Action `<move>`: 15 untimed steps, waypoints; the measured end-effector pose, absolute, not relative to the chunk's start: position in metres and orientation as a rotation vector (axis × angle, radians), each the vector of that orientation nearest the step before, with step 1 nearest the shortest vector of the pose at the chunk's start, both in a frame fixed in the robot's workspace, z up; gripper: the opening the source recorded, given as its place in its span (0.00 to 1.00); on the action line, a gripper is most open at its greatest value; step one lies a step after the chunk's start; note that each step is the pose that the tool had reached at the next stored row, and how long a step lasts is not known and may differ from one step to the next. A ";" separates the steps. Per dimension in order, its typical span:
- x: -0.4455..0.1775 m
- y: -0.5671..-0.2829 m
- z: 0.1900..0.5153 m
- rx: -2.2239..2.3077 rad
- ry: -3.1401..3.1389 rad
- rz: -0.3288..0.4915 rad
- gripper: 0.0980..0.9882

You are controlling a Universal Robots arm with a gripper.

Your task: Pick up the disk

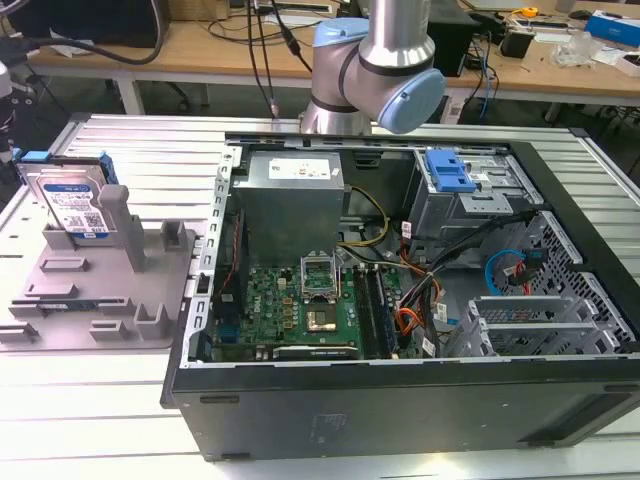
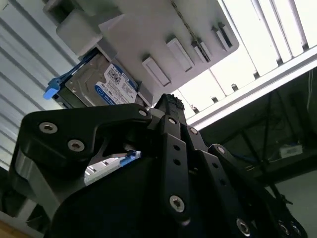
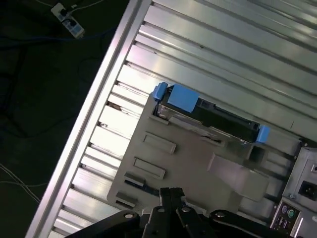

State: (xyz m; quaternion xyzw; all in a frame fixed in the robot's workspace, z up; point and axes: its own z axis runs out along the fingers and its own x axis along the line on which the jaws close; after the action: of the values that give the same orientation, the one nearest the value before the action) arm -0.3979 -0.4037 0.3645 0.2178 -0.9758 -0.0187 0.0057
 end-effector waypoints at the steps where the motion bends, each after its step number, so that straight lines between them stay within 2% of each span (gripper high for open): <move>1: -0.398 -0.404 0.364 0.711 -3.047 -0.059 0.01; 15: -0.398 -0.404 0.363 1.253 -2.860 -0.054 0.01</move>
State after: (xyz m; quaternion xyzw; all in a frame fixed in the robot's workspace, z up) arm -0.3977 -0.4037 0.3634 0.4013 -0.9157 -0.0173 0.0095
